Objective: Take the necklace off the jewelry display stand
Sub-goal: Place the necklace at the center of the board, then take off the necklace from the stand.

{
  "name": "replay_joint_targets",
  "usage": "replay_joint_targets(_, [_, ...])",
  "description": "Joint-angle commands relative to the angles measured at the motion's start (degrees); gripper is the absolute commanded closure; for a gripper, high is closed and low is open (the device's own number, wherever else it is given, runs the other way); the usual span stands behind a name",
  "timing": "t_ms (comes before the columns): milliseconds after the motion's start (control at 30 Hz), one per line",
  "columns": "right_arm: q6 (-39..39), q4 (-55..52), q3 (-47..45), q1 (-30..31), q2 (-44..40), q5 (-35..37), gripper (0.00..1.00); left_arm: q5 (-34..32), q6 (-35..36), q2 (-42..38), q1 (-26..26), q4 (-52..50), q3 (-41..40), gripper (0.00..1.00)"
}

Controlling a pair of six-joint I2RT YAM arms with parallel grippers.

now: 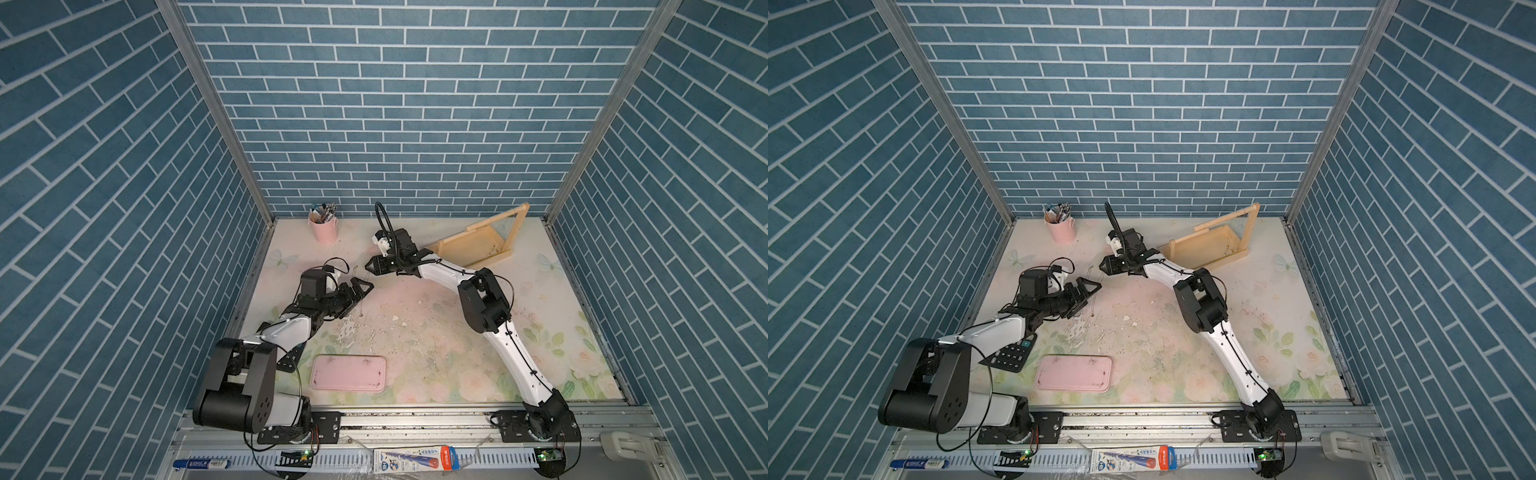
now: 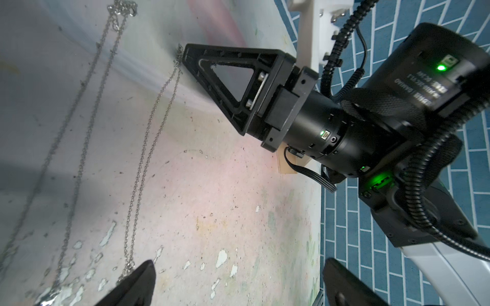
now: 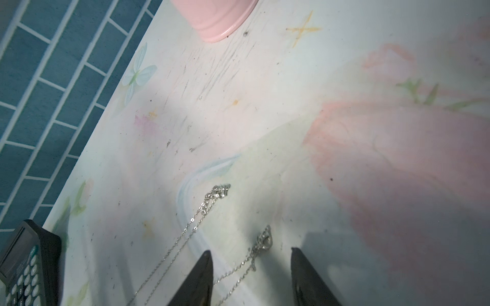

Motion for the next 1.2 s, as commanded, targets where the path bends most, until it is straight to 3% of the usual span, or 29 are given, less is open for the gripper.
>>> replay_joint_targets(0, [-1.4,-1.6,1.1,-0.3,-4.1,-0.1,0.46,0.0,3.1,-2.3,0.4,-4.8,2.2,0.01])
replay_joint_targets(400, [-4.8,-5.7,0.7,-0.9,-13.8,1.3,0.27,-5.8,11.7,-13.2,0.0,-22.5,10.7,0.01])
replay_joint_targets(667, [-7.2,-7.8,-4.1,-3.8,-25.6,4.5,0.13,-12.7,16.2,-17.1,-2.3,-33.7,19.9,0.01])
replay_joint_targets(900, [-8.2,-10.4,-9.5,-9.2,-34.9,7.2,0.11,-21.0,22.1,-15.9,-8.1,-39.9,28.4,0.01])
replay_joint_targets(1167, [-8.6,-11.7,-17.3,-16.5,-44.2,9.8,0.10,-35.9,27.4,-9.9,-18.5,-42.4,38.8,0.01])
